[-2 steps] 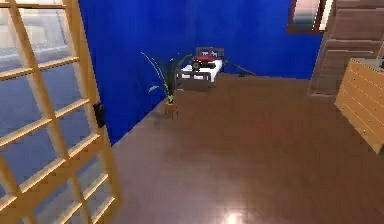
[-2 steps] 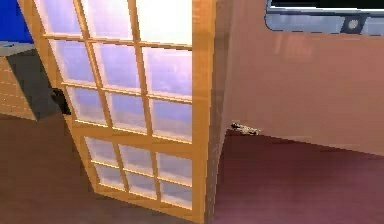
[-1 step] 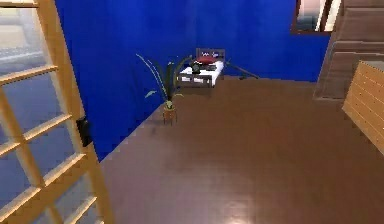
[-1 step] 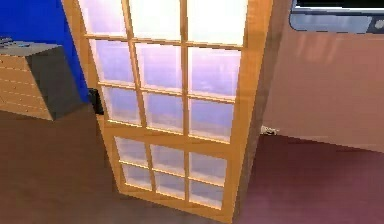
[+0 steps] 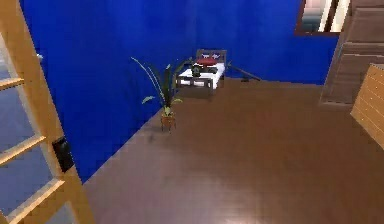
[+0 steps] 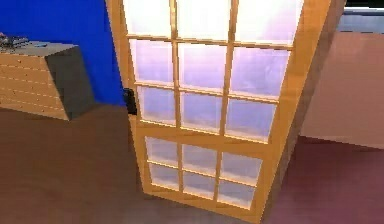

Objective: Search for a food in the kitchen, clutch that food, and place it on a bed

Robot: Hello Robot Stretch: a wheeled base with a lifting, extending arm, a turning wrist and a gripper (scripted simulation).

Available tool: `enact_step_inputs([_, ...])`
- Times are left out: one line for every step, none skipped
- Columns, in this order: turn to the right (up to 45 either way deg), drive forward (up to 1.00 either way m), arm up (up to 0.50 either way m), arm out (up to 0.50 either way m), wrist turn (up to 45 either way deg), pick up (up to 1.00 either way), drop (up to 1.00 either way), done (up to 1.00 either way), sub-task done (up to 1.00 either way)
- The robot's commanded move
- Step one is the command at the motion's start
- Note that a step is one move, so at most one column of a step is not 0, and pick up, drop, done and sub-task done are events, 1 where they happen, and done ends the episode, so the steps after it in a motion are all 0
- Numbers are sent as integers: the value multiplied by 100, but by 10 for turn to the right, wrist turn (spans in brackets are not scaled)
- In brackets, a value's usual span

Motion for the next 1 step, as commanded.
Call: enact_step_inputs([240,0,0,0,0,0,0,0,0])
